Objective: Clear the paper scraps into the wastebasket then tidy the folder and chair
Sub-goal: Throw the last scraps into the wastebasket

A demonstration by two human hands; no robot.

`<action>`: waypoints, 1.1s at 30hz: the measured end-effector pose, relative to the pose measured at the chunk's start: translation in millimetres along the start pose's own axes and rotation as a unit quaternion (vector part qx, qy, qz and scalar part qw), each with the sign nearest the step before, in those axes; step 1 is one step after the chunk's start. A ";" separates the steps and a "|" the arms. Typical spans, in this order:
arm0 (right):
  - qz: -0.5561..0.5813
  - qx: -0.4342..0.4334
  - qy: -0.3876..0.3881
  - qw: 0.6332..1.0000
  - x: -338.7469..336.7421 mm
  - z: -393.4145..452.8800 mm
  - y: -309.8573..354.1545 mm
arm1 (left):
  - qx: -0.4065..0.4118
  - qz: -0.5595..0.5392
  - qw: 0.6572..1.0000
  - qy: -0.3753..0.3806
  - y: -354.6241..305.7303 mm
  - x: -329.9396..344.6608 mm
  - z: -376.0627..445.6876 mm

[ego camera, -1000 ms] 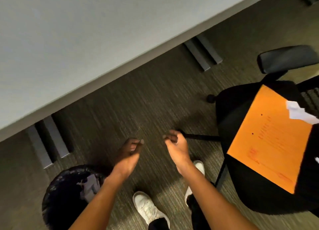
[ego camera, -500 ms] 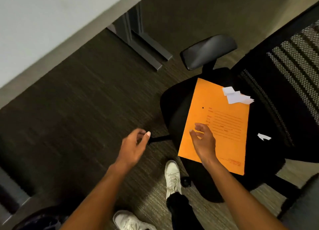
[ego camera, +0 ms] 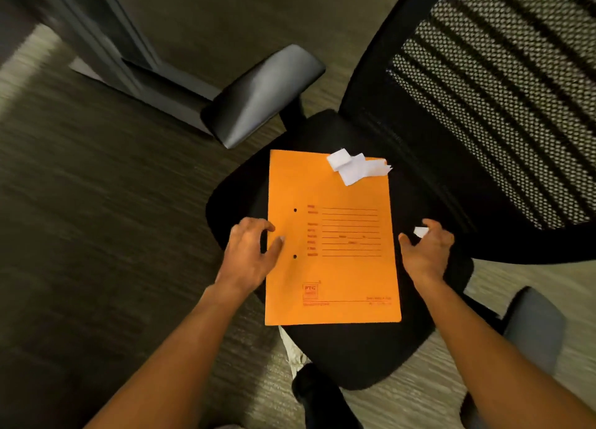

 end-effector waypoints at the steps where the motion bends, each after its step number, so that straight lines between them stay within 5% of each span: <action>1: -0.007 0.007 -0.003 1.000 -0.8 7.0 -2.4 | 0.007 0.004 1.000 0.001 -8.4 3.1 9.7; 17: 0.032 -0.017 -0.004 0.999 -1.0 59.1 -16.8 | 0.101 0.126 0.986 0.038 -112.7 71.7 119.0; 23: 0.117 -0.111 -0.005 0.987 -10.9 63.3 36.3 | 0.134 0.210 0.968 0.044 -129.9 97.1 146.8; 33: 0.069 -0.266 0.127 0.953 28.4 63.2 111.8 | 0.170 0.303 0.937 0.045 -135.1 110.4 160.6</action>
Point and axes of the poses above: each hand's wrist, its own z-axis towards the middle knuckle, its own x-axis out of the palm, y = z × x, the point moved 6 cm from there along z, towards the middle knuckle, and after that the axes turned 1 degree about -z, right-handed, at the moved point
